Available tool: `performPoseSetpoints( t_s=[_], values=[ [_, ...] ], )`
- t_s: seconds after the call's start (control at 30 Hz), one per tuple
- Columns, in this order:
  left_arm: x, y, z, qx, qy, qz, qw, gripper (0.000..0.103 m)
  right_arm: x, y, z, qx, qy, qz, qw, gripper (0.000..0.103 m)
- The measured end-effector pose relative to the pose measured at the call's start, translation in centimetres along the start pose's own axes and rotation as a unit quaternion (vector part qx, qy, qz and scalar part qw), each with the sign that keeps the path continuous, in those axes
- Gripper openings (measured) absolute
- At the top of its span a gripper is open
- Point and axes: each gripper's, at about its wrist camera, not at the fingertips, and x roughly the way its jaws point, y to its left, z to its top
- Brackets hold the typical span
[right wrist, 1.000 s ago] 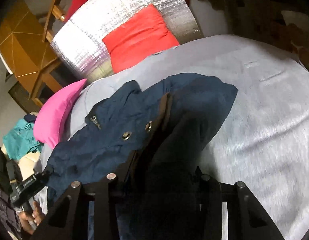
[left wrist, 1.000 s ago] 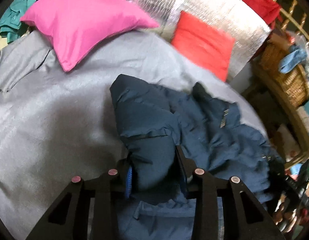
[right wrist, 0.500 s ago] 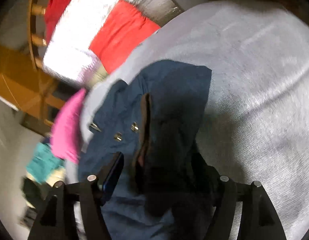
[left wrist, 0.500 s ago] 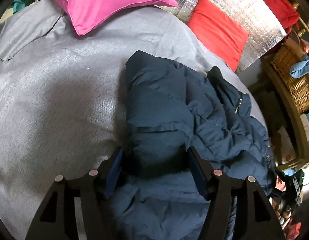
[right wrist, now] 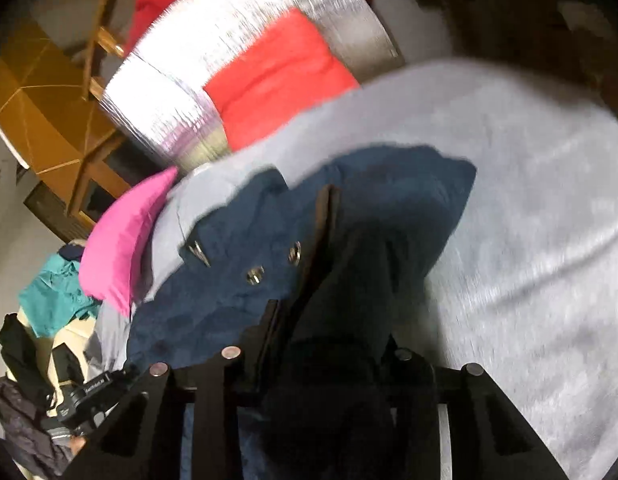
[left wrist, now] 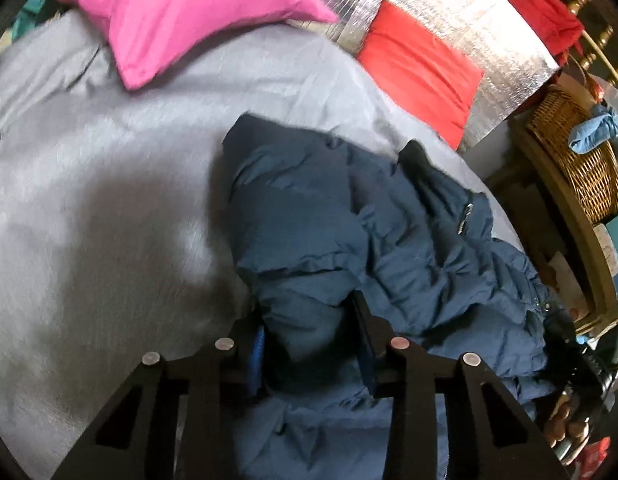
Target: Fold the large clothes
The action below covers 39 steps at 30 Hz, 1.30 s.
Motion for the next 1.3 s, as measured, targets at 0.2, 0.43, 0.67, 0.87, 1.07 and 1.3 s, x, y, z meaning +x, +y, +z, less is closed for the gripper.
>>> performPoseSetpoints(
  t_s=[0.2, 0.43, 0.67, 0.87, 1.07, 1.3],
  values=[
    [1.2, 0.2, -0.8, 0.011, 0.020, 0.032, 0.9992, 0.051, 2.7, -3.3, -1.0, 0.014, 0.050, -0.036, 0.998, 0.044],
    [-1.7, 1.0, -1.8, 0.003, 0.034, 0.045, 0.9984, 0.062, 0.9, -4.2, -1.5, 0.042, 0.079, -0.031, 0.996, 0.071],
    [-6.5, 1.4, -5.5, 0.031, 0.011, 0.077, 0.9965, 0.064, -5.3, -3.5, -4.4, -0.009, 0.051, -0.041, 0.998, 0.071],
    [-10.2, 1.7, -9.0, 0.069, -0.017, 0.101, 0.9923, 0.070, -9.7, -1.4, -7.3, -0.067, -0.008, -0.043, 0.997, 0.071],
    [-13.2, 3.7, -12.7, 0.051, -0.021, 0.105, 0.9930, 0.070, -11.8, 0.5, -11.3, -0.082, 0.005, -0.029, 0.996, 0.071],
    [-16.1, 4.9, -15.3, 0.071, -0.041, 0.106, 0.9909, 0.070, -14.2, -0.9, -13.1, -0.034, -0.001, -0.003, 0.999, 0.073]
  ],
)
